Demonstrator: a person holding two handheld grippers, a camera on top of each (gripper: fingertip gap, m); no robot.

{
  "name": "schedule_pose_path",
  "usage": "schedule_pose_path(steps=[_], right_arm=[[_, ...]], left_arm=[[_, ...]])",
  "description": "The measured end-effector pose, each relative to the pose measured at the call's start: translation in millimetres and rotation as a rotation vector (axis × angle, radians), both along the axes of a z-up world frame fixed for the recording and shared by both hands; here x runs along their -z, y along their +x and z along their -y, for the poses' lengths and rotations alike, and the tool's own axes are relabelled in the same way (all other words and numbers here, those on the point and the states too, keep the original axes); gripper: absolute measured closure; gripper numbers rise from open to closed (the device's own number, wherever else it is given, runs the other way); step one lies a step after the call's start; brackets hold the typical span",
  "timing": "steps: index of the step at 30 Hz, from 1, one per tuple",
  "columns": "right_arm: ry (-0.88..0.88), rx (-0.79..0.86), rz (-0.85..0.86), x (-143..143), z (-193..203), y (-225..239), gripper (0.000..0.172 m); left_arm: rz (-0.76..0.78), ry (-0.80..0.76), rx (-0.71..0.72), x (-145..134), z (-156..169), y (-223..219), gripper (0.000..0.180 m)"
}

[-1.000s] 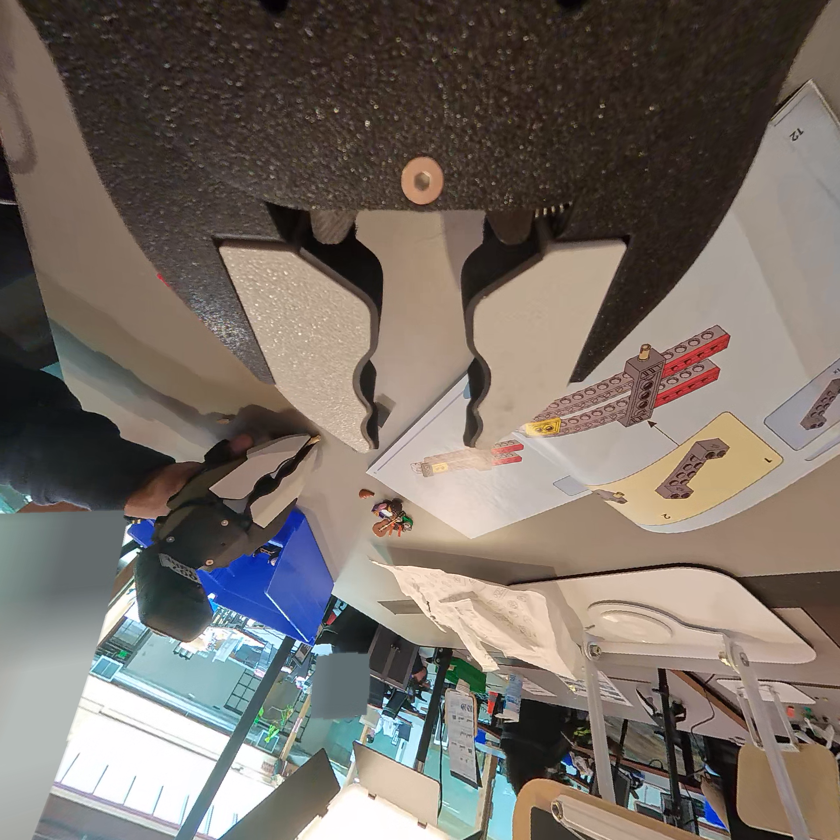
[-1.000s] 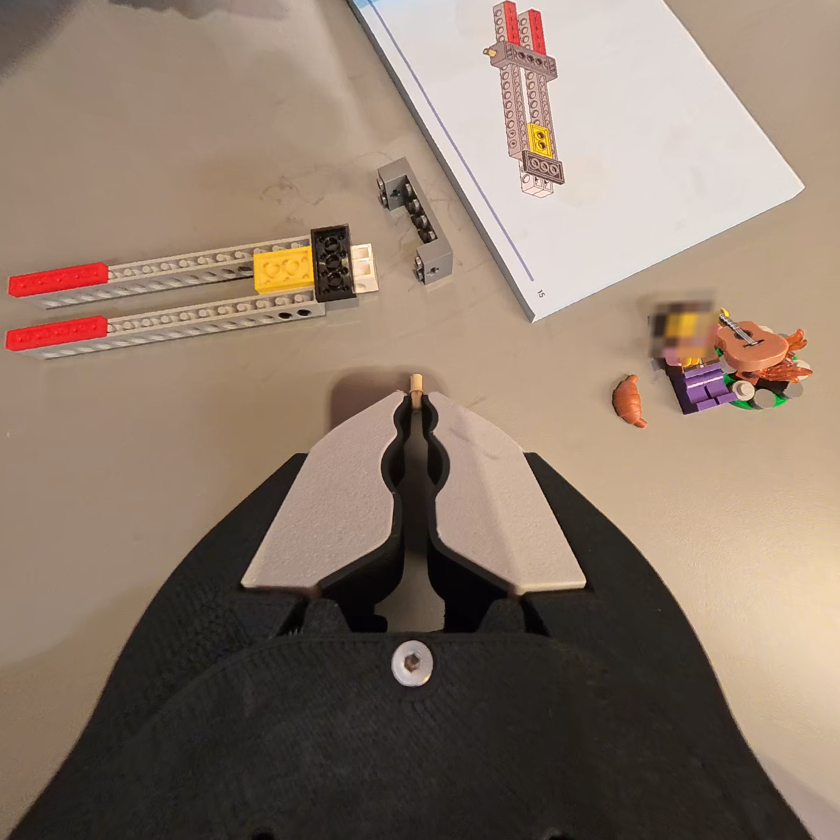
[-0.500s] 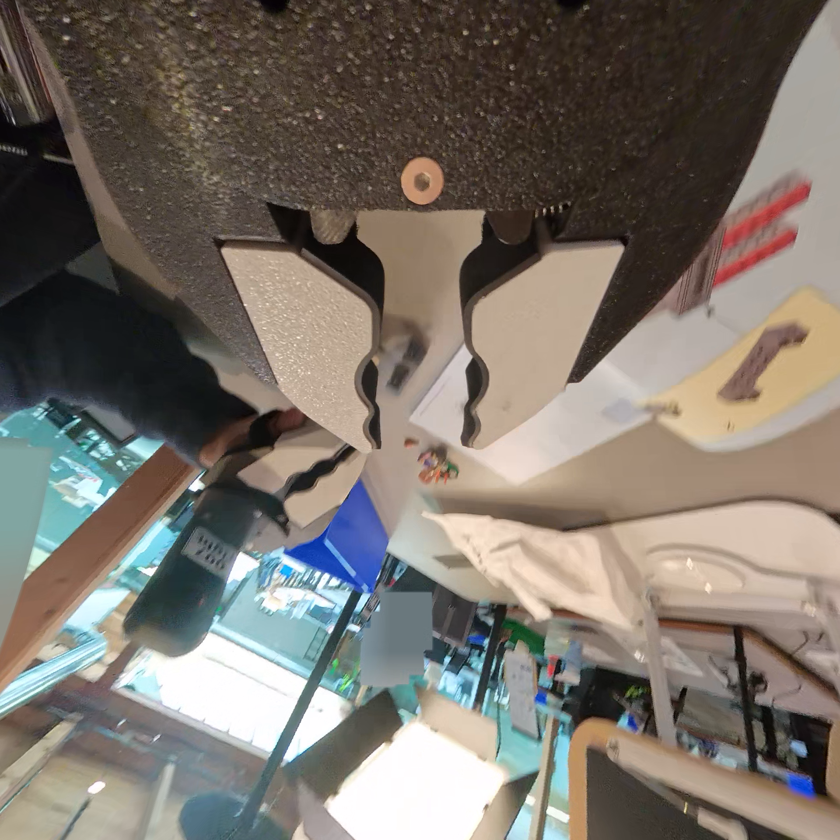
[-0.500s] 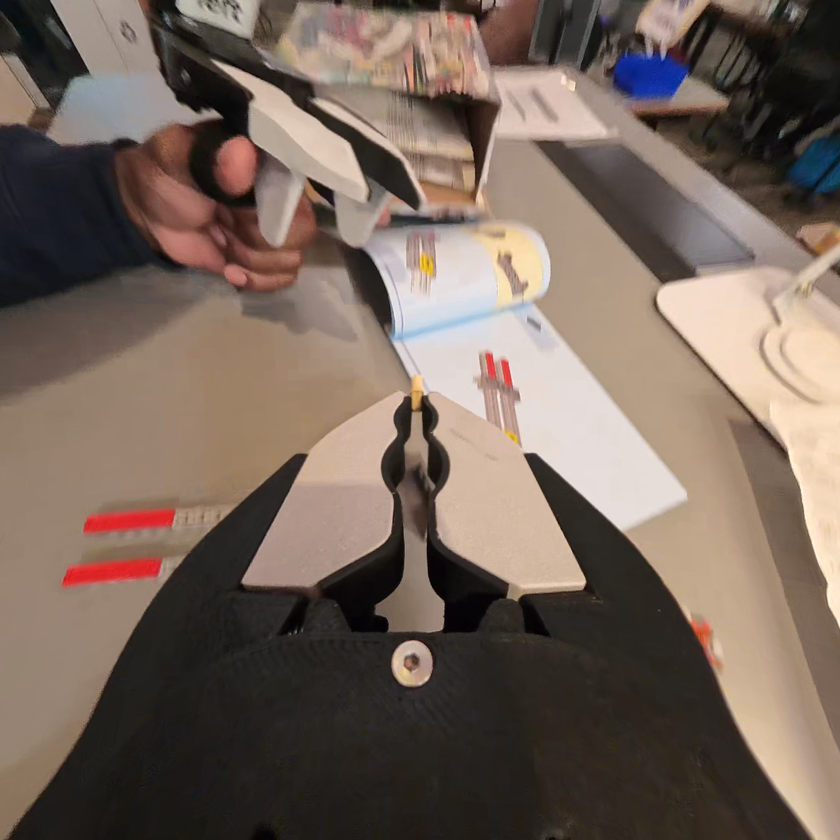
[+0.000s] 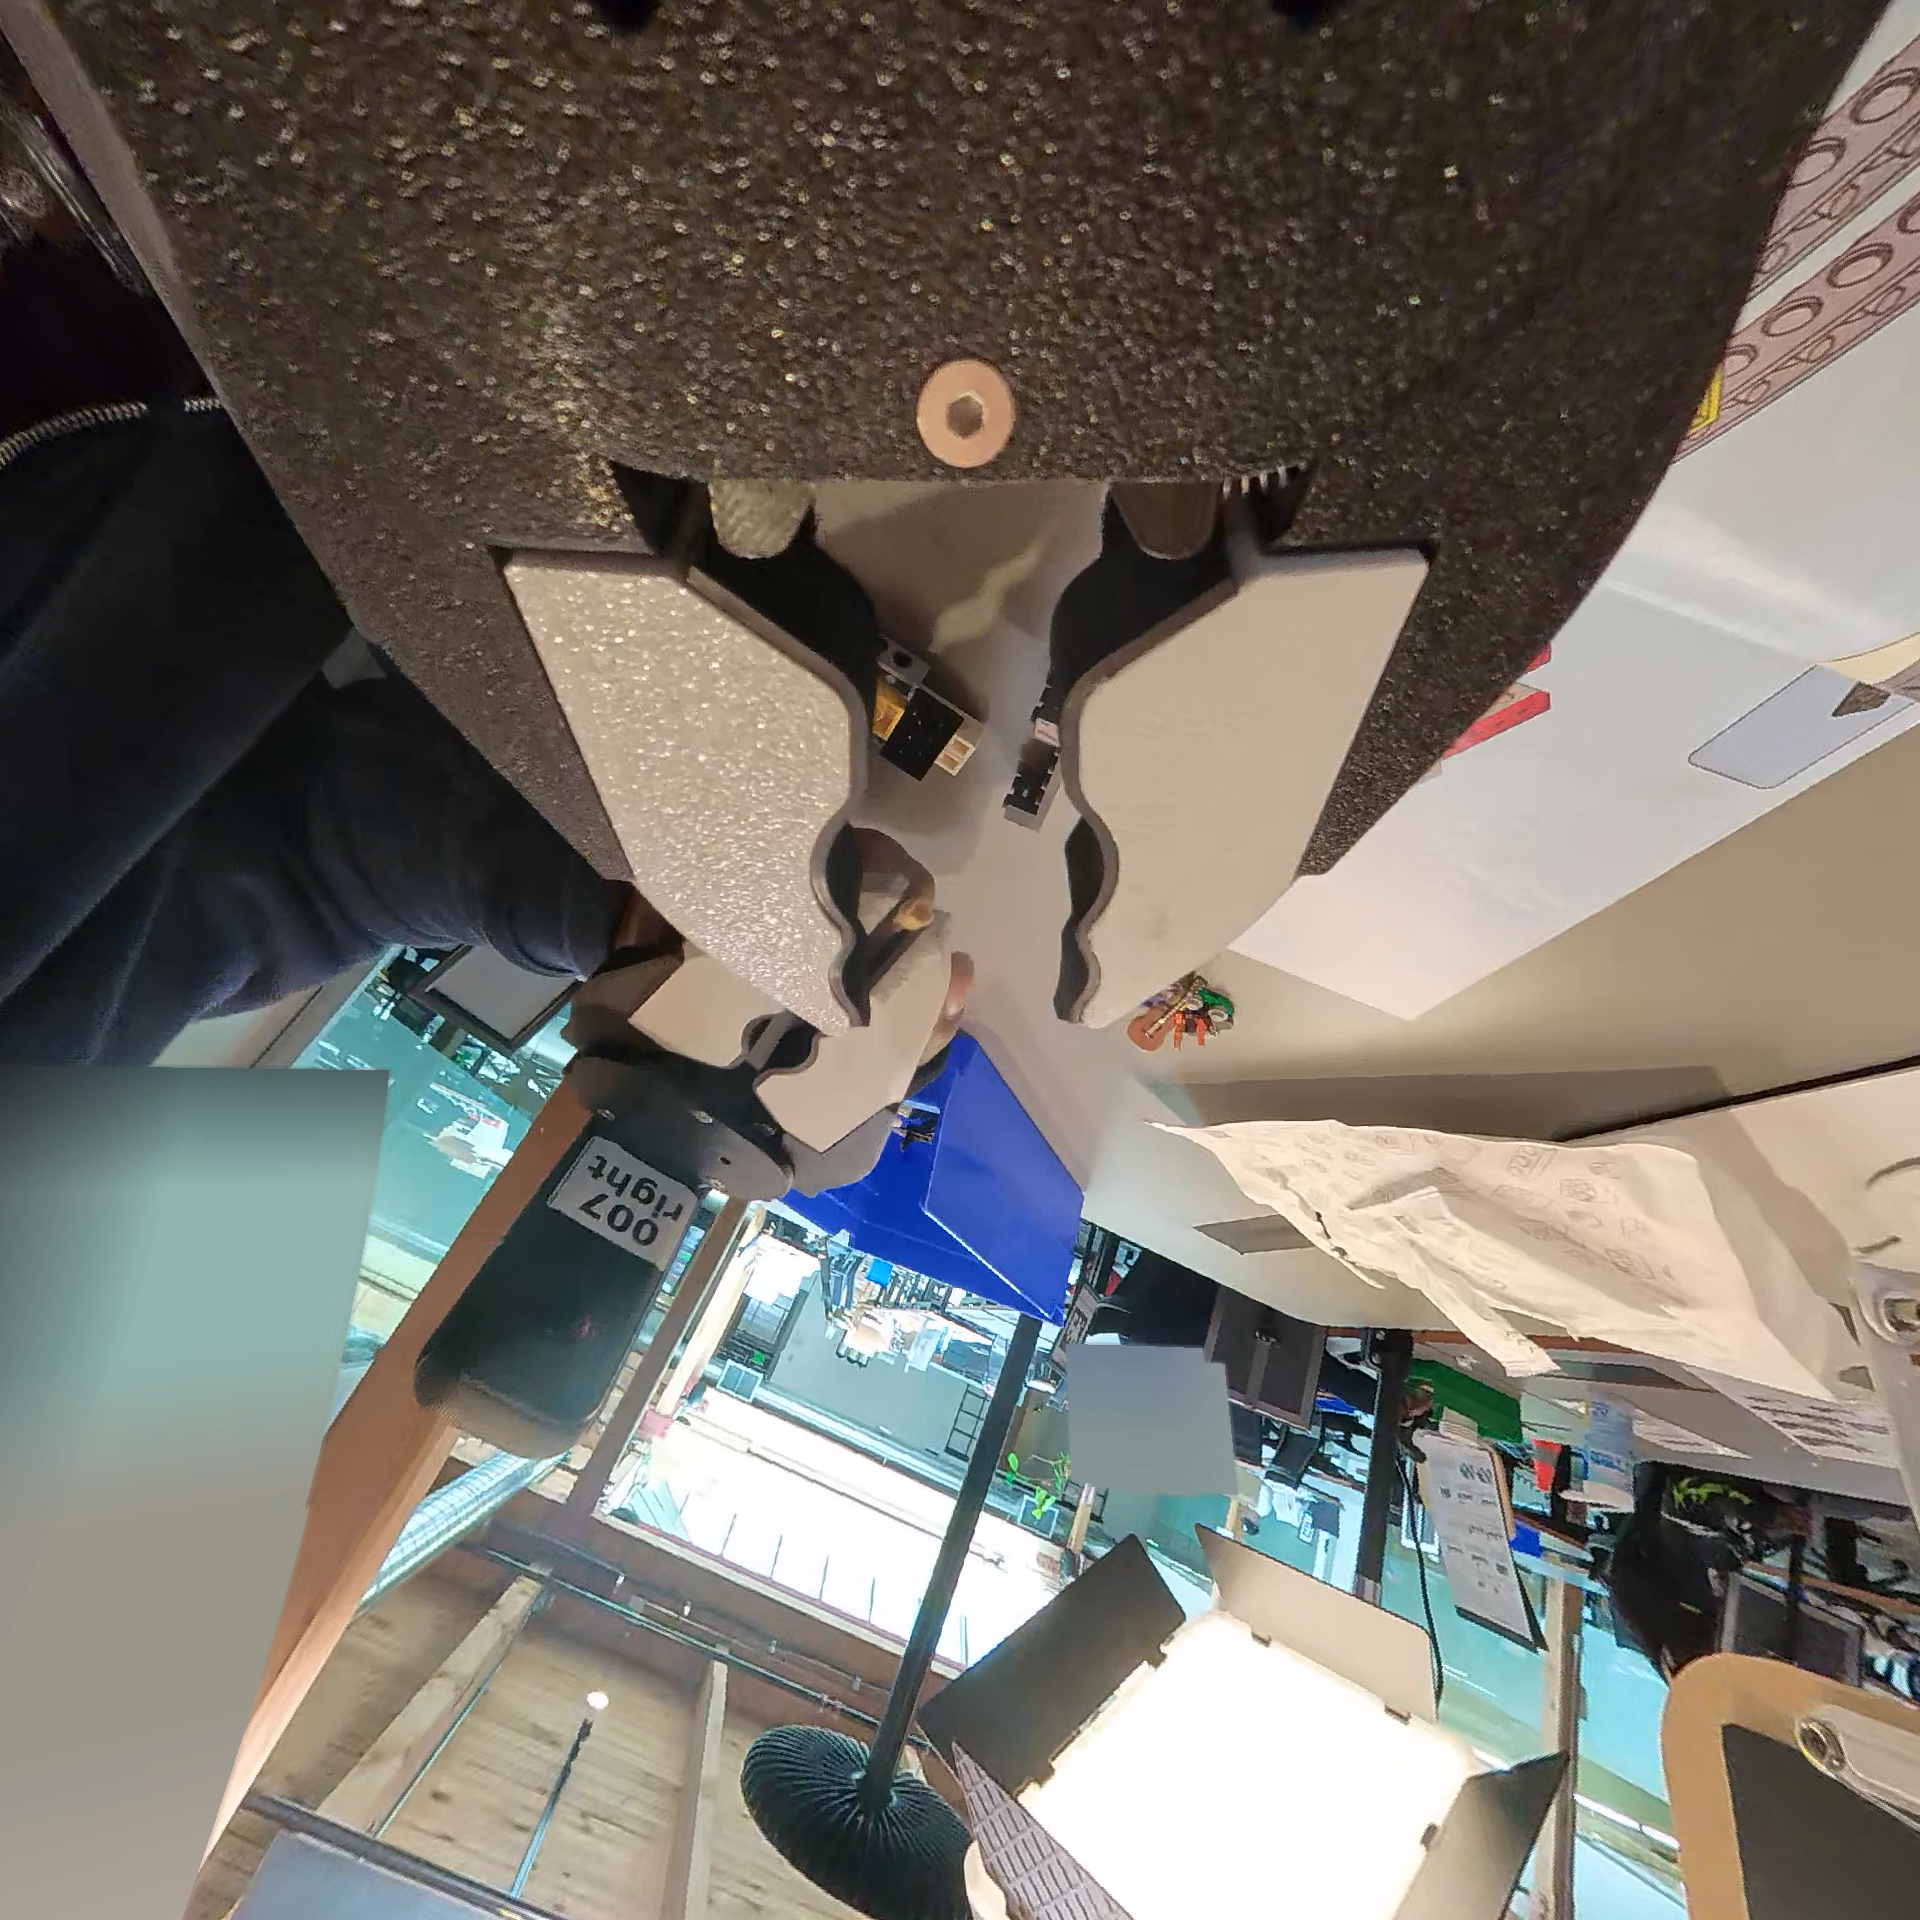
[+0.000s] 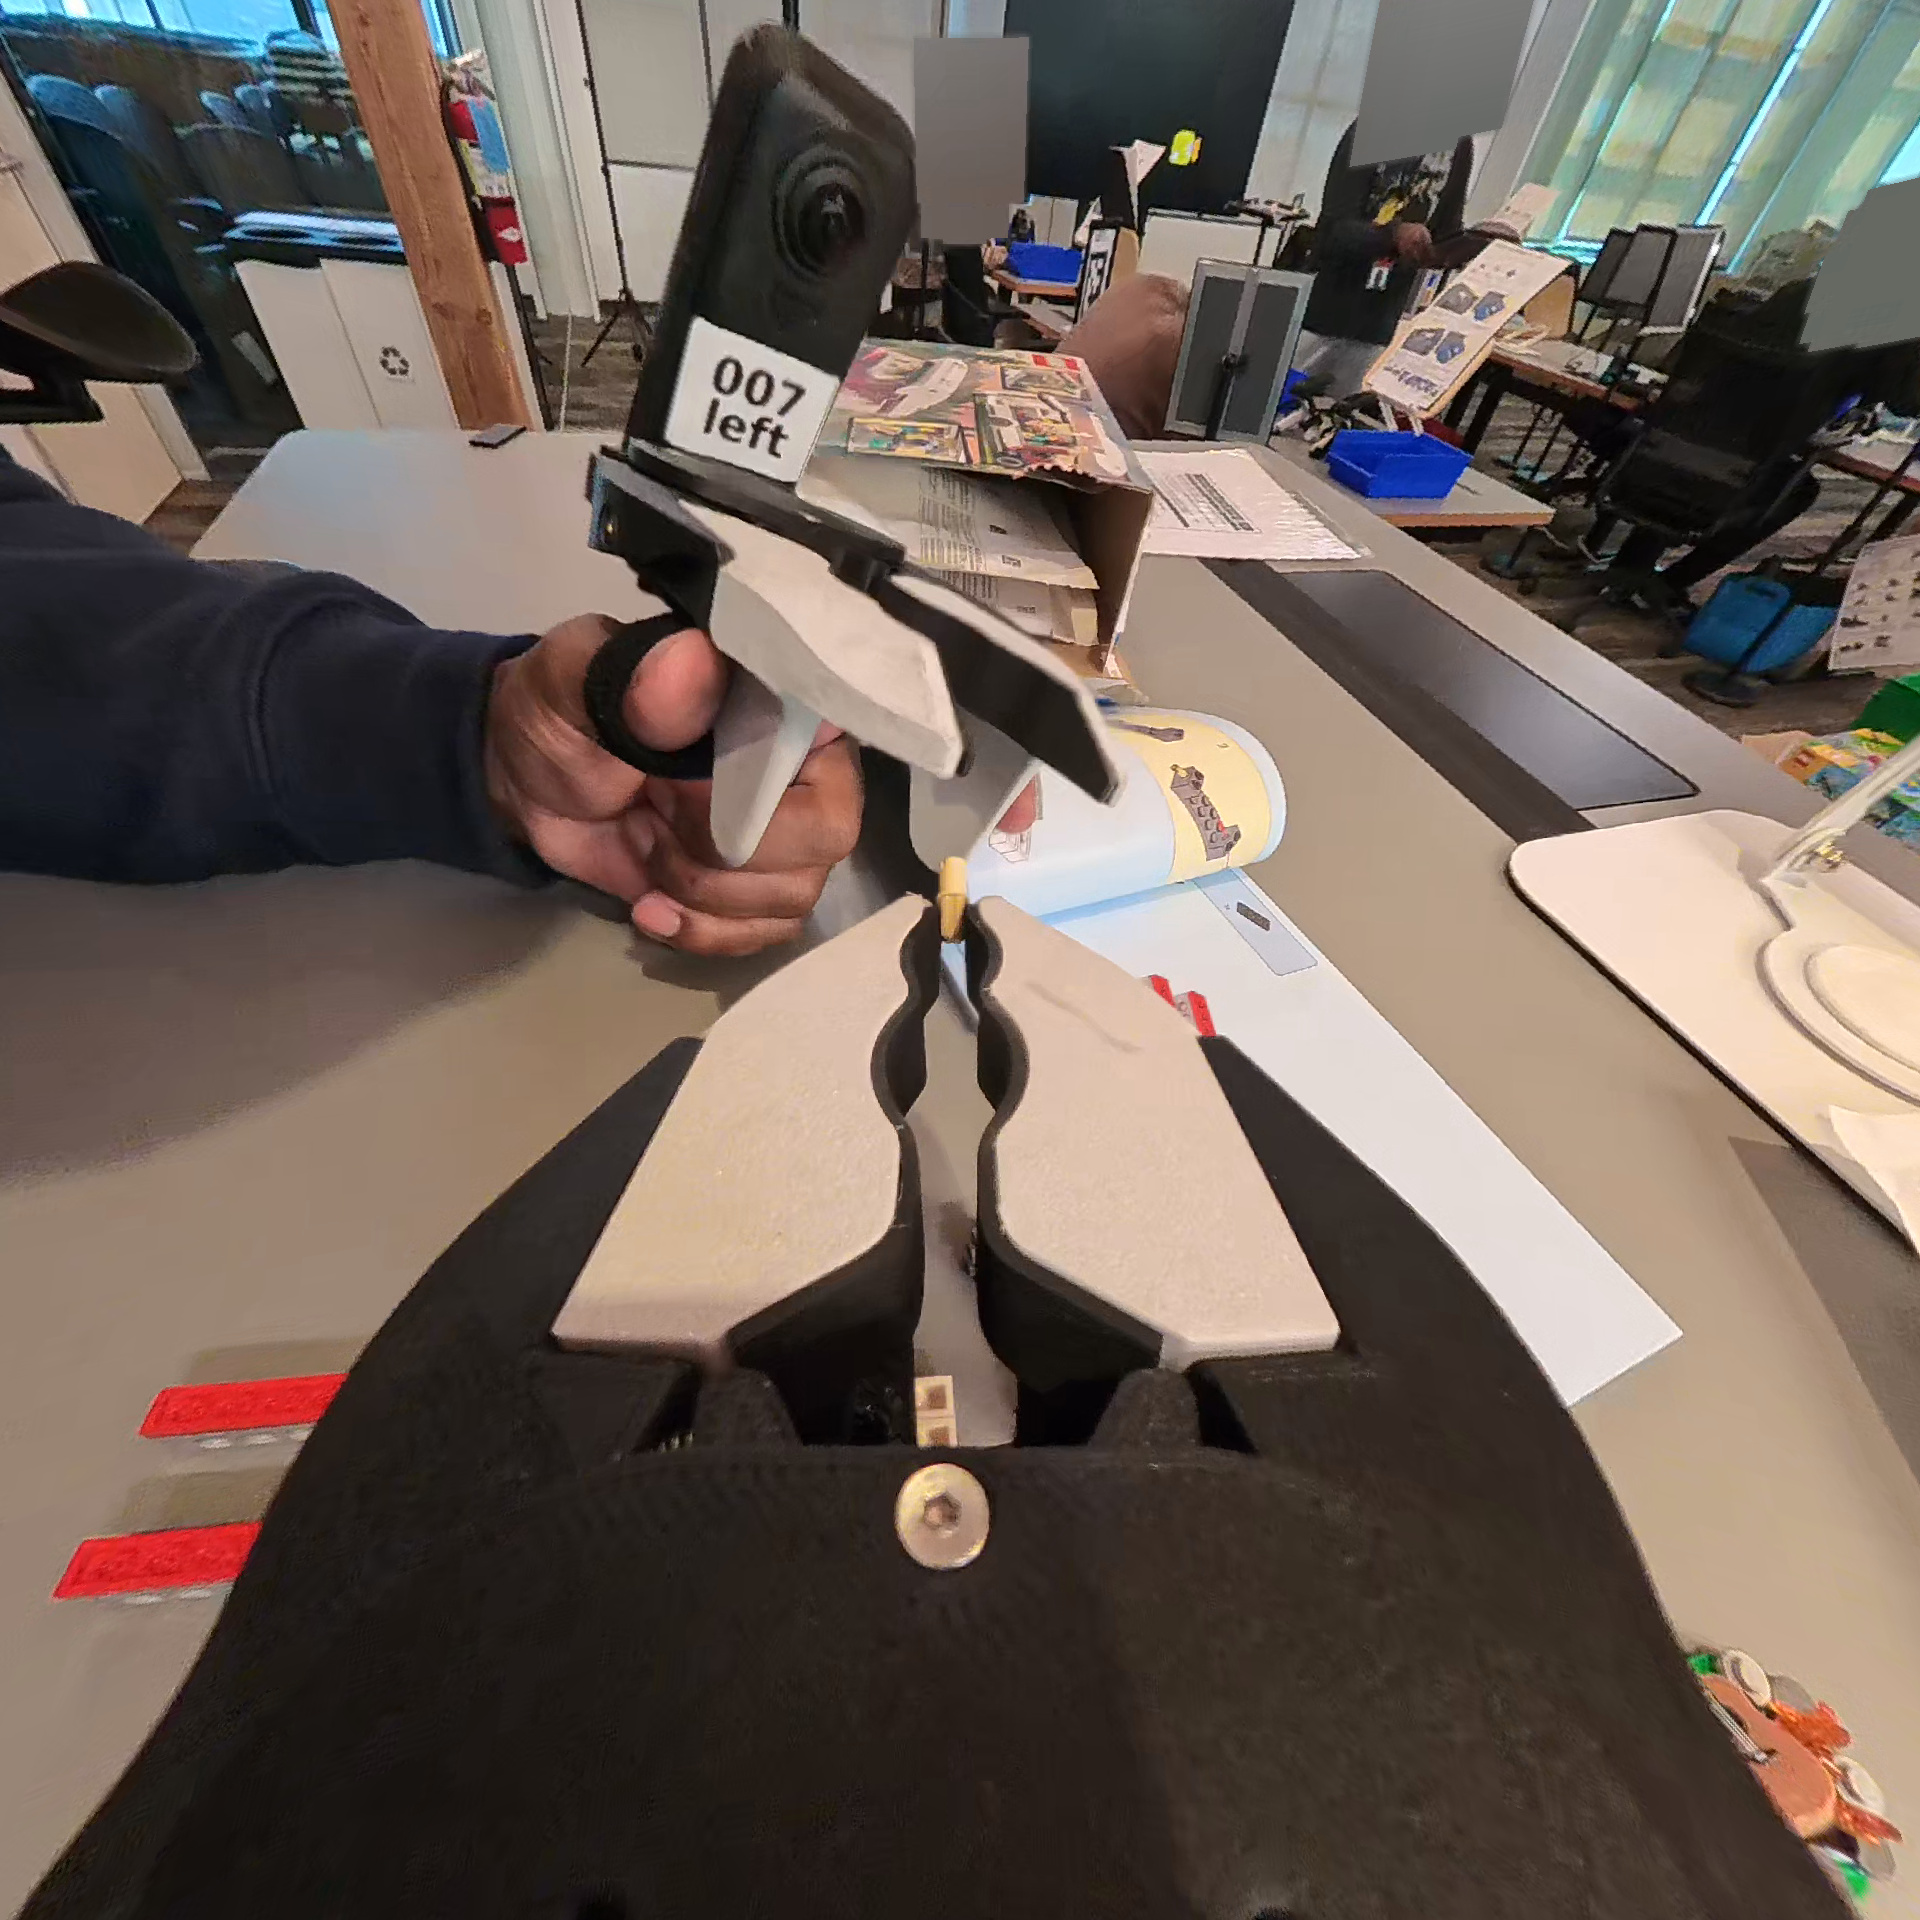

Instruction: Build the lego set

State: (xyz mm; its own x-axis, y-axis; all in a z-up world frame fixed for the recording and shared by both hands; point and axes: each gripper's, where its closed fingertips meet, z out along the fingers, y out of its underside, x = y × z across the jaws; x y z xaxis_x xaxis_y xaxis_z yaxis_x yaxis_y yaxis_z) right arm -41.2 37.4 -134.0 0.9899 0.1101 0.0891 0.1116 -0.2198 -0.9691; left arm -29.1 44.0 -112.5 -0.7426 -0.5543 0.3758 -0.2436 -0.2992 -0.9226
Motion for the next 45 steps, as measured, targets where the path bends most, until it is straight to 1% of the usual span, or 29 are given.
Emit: schedule_pose_path(steps=[6, 15, 20, 25, 28, 40, 45], right_arm=[[0.054, 0.02, -0.077, -0.1, 5.8, 13.3, 0.168], [0.154, -0.024, -0.171, -14.3, 11.0, 11.5, 0.168], [0.15, -0.023, -0.164, -15.0, 11.3, 9.0, 0.168], [0.167, -0.045, -0.15, -19.1, 10.7, -1.0, 0.168], [0.16, -0.074, -0.144, -17.2, 9.3, -7.3, 0.168], [0.135, -0.079, -0.151, -11.6, 6.9, -7.9, 0.168], [0.089, -0.083, -0.168, -4.8, 4.9, -8.3, 0.168]], left_arm=[[-0.026, 0.014, 0.027, 5.1, 3.9, 0.5, 0.145], [-0.022, 0.037, 0.069, 7.3, 10.8, -4.7, 0.145], [-0.034, 0.033, 0.094, 7.6, 13.4, -8.7, 0.145], [-0.025, 0.041, 0.134, 7.3, 19.1, -22.2, 0.146], [-0.029, 0.036, 0.132, 7.2, 18.7, -22.1, 0.146], [-0.06, 0.02, 0.122, 8.6, 14.8, -19.1, 0.147], [-0.081, 0.027, 0.116, 11.1, 14.2, -17.4, 0.148]])
